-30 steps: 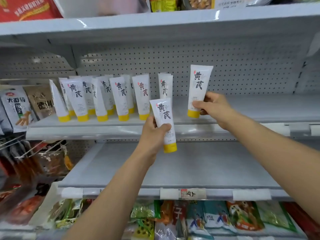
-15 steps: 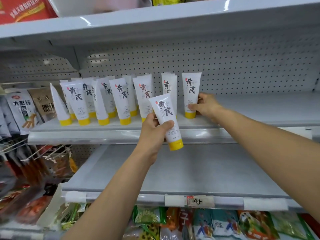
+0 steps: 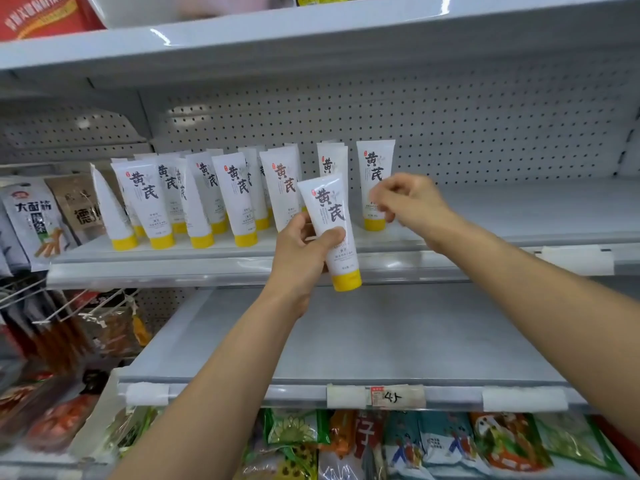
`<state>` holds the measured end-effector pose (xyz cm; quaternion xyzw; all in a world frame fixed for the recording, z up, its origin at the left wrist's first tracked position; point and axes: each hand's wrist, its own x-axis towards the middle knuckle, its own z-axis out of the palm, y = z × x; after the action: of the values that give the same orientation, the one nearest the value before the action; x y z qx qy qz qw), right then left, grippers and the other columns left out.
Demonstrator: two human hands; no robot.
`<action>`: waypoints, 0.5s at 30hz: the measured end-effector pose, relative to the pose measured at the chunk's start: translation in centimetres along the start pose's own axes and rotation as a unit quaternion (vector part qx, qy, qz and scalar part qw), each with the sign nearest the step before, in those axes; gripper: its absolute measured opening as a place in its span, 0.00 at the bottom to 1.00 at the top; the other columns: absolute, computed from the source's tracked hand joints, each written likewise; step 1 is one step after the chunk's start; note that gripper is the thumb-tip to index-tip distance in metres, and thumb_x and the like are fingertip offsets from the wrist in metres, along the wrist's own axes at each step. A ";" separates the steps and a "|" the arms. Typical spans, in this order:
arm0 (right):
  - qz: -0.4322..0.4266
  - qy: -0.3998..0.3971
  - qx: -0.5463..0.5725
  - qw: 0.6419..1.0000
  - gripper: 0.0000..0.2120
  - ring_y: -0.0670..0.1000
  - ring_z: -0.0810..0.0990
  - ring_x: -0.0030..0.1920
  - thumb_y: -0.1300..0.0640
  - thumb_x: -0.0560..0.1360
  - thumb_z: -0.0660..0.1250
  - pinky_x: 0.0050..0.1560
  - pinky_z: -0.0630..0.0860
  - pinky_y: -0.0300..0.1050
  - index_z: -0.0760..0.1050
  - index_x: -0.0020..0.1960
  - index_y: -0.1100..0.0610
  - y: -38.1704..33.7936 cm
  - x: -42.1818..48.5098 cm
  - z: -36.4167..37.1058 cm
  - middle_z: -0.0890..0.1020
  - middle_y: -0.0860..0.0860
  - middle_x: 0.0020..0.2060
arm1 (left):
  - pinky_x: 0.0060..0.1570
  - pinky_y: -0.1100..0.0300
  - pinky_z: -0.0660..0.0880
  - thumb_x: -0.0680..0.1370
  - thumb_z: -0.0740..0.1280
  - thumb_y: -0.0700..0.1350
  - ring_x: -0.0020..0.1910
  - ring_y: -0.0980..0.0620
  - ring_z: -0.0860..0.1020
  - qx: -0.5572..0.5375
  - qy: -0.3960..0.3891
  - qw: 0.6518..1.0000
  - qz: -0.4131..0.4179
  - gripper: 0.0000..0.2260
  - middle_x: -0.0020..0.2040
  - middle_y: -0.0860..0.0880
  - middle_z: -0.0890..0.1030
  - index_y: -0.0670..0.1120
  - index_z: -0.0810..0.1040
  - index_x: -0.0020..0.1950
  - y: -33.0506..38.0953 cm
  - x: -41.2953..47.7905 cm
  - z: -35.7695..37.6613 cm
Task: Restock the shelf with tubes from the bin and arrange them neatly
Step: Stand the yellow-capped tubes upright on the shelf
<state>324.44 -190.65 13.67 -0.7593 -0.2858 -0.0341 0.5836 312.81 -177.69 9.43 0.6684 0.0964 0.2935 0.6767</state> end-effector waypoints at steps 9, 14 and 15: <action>-0.022 -0.216 -0.069 0.974 0.16 0.47 0.83 0.50 0.63 0.70 0.74 0.50 0.79 0.39 0.79 0.57 0.57 -0.8 -3.4 0.8 0.85 0.51 0.50 | 0.54 0.47 0.80 0.74 0.71 0.37 0.53 0.49 0.82 -0.007 0.011 0.999 0.045 0.15 0.52 0.49 0.82 0.45 0.76 0.60 0.7 0.0 1.4; -0.007 -0.171 -0.061 0.983 0.15 0.43 0.82 0.41 0.64 0.69 0.74 0.34 0.73 0.31 0.79 0.55 0.60 -0.6 -3.0 0.1 0.85 0.50 0.45 | 0.48 0.58 0.79 0.77 0.68 0.40 0.49 0.55 0.81 0.045 -0.009 0.995 0.086 0.16 0.53 0.50 0.82 0.48 0.74 0.64 1.1 0.2 1.7; -0.004 -0.146 -0.062 0.987 0.15 0.46 0.82 0.42 0.63 0.69 0.75 0.34 0.73 0.33 0.79 0.55 0.59 -0.5 -2.7 0.1 0.85 0.52 0.47 | 0.48 0.60 0.78 0.77 0.68 0.42 0.47 0.57 0.80 0.096 0.002 0.990 0.104 0.16 0.52 0.51 0.81 0.49 0.74 0.65 0.9 0.3 1.4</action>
<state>321.93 -191.59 13.05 -0.7898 -0.3686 0.0570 0.4870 313.56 -178.79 10.55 0.7360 0.0554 0.3531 0.5750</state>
